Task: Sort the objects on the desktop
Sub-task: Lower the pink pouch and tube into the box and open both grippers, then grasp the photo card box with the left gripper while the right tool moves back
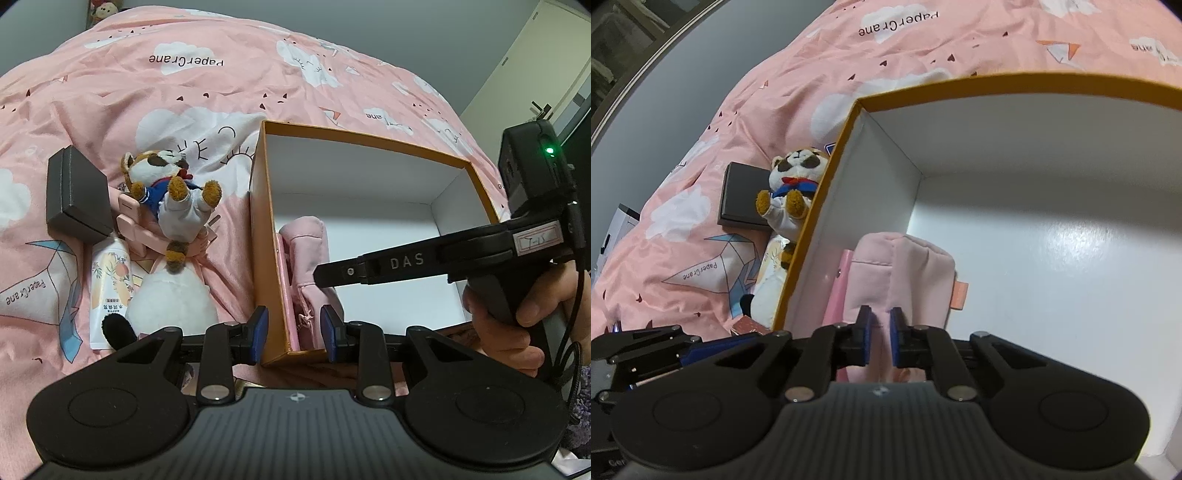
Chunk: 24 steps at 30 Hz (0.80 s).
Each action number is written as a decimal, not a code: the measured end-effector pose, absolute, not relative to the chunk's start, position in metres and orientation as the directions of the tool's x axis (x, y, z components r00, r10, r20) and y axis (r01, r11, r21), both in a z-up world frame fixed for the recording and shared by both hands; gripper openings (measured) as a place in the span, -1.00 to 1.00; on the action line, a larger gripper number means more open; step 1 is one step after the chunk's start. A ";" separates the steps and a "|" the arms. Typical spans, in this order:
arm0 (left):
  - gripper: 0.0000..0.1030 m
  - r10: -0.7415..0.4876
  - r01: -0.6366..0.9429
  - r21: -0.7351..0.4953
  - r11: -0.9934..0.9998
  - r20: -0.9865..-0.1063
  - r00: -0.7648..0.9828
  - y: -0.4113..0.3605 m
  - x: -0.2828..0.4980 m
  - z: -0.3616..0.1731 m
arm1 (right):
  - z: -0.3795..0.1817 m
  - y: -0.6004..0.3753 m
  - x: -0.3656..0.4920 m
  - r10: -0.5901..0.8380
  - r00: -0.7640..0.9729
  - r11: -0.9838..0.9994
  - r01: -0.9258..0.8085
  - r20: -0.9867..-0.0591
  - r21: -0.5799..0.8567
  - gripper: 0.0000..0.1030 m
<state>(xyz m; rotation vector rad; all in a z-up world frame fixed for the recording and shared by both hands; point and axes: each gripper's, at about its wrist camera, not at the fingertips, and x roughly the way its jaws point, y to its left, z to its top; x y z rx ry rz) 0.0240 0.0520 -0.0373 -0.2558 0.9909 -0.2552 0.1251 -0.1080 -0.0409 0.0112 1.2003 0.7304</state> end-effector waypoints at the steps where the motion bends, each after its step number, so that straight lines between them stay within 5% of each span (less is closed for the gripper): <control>1: -0.33 -0.325 0.093 -0.327 0.941 -0.787 0.525 0.052 0.024 -0.037 | -0.039 -0.108 0.124 0.516 0.172 0.775 -0.510 -0.839 0.372 -0.74; 13: -0.33 -0.321 0.082 -0.330 0.940 -0.784 0.531 0.056 0.023 -0.035 | -0.024 -0.114 0.117 0.490 0.255 0.790 -0.535 -0.833 0.301 -0.34; 24: -0.32 -0.320 0.073 -0.334 0.940 -0.784 0.532 0.058 0.024 -0.036 | -0.022 -0.119 0.118 0.491 0.273 0.799 -0.520 -0.827 0.303 -0.30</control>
